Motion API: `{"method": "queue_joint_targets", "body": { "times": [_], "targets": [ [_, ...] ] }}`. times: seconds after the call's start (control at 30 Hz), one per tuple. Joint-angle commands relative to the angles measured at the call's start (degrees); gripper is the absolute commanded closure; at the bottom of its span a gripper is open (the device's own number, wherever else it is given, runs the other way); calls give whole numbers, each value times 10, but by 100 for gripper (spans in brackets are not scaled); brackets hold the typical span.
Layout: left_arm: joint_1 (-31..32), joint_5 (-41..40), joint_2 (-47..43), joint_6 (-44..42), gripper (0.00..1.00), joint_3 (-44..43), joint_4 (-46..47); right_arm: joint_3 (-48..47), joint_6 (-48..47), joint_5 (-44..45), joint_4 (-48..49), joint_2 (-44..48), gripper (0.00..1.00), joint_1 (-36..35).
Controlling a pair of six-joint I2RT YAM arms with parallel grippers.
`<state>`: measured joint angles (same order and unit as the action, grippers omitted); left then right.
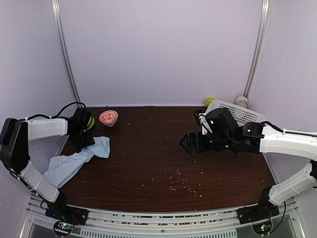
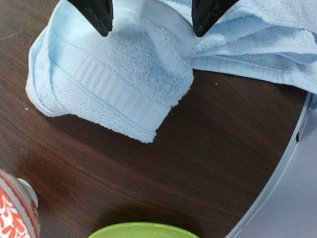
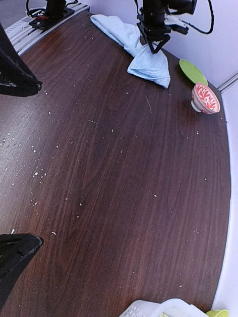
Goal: Roll the towels
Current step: Move the towel to the center of the board, then pick up the towel from the center of the board.
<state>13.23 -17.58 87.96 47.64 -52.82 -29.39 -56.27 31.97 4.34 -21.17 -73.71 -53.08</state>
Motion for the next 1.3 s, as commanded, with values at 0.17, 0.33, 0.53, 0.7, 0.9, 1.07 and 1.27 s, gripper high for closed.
{"method": "queue_joint_targets", "body": {
  "times": [0.17,0.33,0.53,0.7,0.9,1.07,1.27],
  "targets": [
    [1,54,57,-36,100,-30,54,9,-2,63,-35,86,4,-2],
    [109,46,-27,-32,100,-60,60,16,-15,145,-54,143,4,-1],
    [344,41,33,-16,100,-248,46,35,-47,248,-48,229,2,6],
    [405,83,122,7,57,-352,13,33,-53,248,-71,245,1,16],
    [391,72,60,22,8,-236,24,64,-48,186,-71,215,2,16],
    [389,31,-4,17,7,-159,10,80,-46,169,-67,150,5,19],
    [346,8,-54,19,14,-80,-11,115,0,96,-51,82,24,91]
  ]
}}
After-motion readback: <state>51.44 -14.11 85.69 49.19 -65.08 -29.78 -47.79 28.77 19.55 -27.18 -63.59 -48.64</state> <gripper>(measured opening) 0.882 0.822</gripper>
